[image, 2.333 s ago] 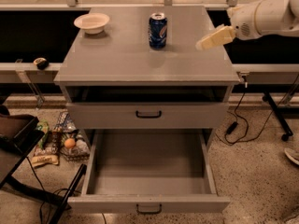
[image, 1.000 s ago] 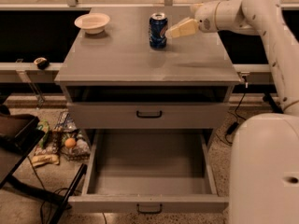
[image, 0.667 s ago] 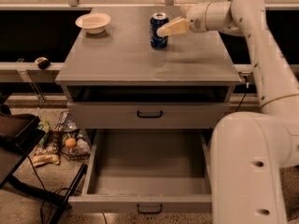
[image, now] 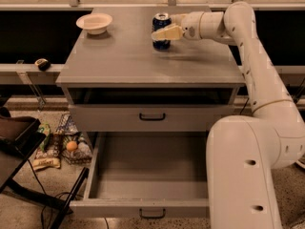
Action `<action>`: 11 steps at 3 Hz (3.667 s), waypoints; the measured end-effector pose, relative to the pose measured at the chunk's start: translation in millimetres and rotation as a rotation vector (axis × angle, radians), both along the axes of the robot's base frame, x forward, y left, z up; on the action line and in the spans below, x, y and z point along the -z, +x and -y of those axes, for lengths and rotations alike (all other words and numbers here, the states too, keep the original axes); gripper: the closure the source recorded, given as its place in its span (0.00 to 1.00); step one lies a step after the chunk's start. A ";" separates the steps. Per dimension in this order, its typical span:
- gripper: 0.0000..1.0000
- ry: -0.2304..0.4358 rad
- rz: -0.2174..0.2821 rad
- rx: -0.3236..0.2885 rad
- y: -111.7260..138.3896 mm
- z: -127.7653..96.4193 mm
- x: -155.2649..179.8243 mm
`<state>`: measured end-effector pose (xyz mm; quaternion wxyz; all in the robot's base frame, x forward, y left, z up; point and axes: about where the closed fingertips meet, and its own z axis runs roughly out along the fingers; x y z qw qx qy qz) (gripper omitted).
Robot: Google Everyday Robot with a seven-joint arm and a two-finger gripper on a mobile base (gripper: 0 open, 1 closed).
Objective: Place pepsi can into middle drawer
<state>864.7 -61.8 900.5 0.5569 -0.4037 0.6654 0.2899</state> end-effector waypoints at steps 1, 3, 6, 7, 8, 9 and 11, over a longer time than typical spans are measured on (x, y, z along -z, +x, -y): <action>0.42 0.000 -0.003 -0.002 -0.1 -1.5 1.7; 0.89 0.000 -0.003 -0.002 -0.1 -1.5 1.7; 1.00 -0.067 0.216 0.058 -57.7 25.2 -114.7; 1.00 -0.031 0.361 0.177 -121.5 62.2 -206.8; 1.00 0.017 0.451 0.244 -194.8 61.8 -270.2; 1.00 0.062 0.419 0.240 -244.8 43.4 -257.5; 1.00 0.046 0.255 0.267 -281.0 53.3 -146.7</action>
Offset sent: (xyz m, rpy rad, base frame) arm -0.0001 0.0014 -0.0017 -0.0002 0.0031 0.0023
